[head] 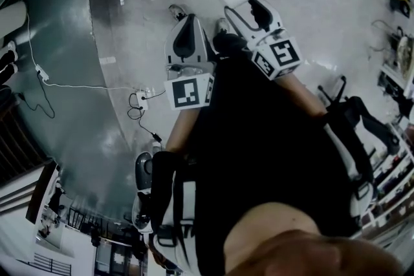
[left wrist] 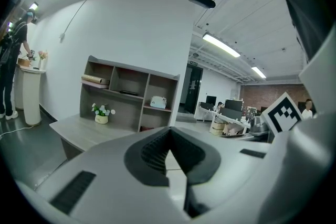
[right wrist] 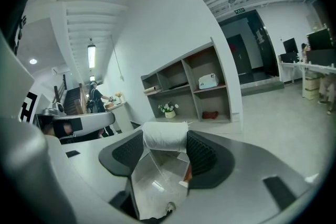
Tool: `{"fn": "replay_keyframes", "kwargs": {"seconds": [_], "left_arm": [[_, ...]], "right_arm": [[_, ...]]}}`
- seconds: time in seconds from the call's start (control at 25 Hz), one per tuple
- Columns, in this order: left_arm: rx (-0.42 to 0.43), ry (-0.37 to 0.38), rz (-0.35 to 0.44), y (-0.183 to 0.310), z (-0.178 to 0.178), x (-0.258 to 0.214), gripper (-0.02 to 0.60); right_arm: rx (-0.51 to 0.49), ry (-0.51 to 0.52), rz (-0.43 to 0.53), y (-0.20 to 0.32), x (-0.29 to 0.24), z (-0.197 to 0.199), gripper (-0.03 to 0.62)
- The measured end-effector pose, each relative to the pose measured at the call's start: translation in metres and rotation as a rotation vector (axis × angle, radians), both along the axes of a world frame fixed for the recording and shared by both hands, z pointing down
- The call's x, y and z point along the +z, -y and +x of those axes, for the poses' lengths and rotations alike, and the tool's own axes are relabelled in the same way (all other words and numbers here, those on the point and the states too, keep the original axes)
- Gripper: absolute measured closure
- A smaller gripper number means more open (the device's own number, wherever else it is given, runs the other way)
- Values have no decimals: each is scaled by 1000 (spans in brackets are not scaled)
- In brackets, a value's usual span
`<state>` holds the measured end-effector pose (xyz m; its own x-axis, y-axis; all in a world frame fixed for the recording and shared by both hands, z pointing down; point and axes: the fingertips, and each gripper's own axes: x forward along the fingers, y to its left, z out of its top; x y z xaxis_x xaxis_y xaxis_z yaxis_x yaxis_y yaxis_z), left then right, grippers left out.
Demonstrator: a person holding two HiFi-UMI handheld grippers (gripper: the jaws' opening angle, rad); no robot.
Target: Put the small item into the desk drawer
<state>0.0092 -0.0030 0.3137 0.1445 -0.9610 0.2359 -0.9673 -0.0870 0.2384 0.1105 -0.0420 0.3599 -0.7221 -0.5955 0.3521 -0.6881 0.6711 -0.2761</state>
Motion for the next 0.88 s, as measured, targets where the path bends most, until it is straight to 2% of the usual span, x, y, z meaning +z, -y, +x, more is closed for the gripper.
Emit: {"fn": "replay_keyframes", "kwargs": {"seconds": [0.68, 0.88], "left_arm": [[30, -31, -49, 57, -66, 33, 583], [36, -43, -58, 68, -73, 39, 583]], "right_arm": [[66, -64, -71, 61, 48, -64, 338], [81, -87, -103, 75, 65, -74, 338]]}}
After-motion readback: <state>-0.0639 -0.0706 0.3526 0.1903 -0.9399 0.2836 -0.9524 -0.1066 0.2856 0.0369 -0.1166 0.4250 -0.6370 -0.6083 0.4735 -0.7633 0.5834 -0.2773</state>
